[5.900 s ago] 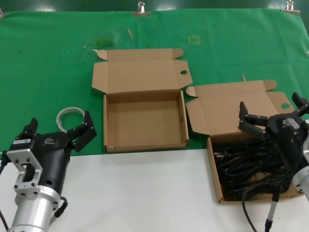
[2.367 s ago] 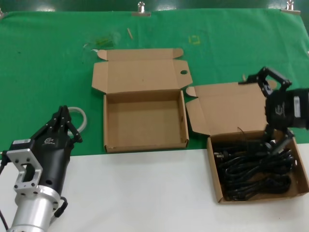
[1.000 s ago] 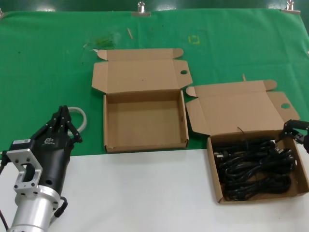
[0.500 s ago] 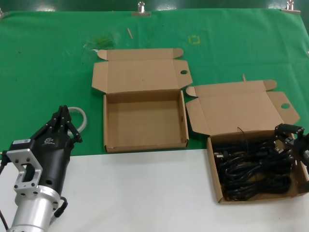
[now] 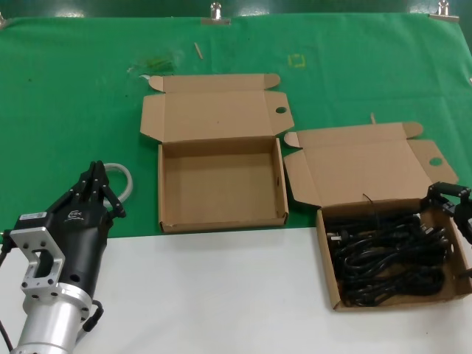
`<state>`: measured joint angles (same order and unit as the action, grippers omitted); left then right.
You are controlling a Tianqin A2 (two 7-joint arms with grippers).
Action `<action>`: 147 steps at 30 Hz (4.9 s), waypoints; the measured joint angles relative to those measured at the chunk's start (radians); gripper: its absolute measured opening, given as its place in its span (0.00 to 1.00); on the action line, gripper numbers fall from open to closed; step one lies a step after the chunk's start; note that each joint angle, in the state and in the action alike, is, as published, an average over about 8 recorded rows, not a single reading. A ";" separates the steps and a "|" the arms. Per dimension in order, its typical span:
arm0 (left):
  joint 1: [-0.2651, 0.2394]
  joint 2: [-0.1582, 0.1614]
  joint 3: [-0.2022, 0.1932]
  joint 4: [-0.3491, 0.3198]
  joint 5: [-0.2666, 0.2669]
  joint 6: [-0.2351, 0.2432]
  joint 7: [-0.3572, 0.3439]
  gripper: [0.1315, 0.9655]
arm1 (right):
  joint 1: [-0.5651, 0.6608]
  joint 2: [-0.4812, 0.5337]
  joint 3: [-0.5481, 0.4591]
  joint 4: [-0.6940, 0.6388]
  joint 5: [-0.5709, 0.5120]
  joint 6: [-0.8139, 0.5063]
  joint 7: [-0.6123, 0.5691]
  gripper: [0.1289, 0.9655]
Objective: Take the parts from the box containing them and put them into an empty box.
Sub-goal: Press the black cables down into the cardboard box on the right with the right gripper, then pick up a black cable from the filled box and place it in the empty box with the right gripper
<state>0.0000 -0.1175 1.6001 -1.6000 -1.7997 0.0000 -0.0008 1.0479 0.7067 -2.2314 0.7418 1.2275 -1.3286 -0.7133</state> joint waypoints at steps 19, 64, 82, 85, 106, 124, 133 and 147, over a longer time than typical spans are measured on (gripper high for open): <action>0.000 0.000 0.000 0.000 0.000 0.000 0.000 0.03 | 0.029 -0.036 0.008 -0.094 0.007 0.019 -0.036 0.76; 0.000 0.000 0.000 0.000 0.000 0.000 0.000 0.03 | 0.020 0.030 0.043 0.113 0.044 -0.056 0.134 0.19; 0.000 0.000 0.000 0.000 0.000 0.000 0.000 0.03 | 0.060 -0.012 0.086 0.158 0.087 -0.011 0.161 0.19; 0.000 0.000 0.000 0.000 0.000 0.000 0.000 0.03 | 0.059 -0.035 0.089 0.168 0.093 0.015 0.157 0.19; 0.000 0.000 0.000 0.000 0.000 0.000 0.000 0.03 | 0.084 -0.285 0.029 0.094 0.068 0.178 0.138 0.19; 0.000 0.000 0.000 0.000 0.000 0.000 0.000 0.03 | 0.188 -0.527 0.030 -0.357 0.079 0.335 -0.055 0.19; 0.000 0.000 0.000 0.000 0.000 0.000 0.000 0.03 | 0.222 -0.606 0.064 -0.563 0.101 0.395 -0.182 0.19; 0.000 0.000 0.000 0.000 0.000 0.000 0.000 0.03 | 0.241 -0.657 0.109 -0.687 0.119 0.478 -0.282 0.19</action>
<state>0.0000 -0.1175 1.6001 -1.6000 -1.7997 0.0000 -0.0003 1.2894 0.0498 -2.1224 0.0550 1.3465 -0.8507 -0.9955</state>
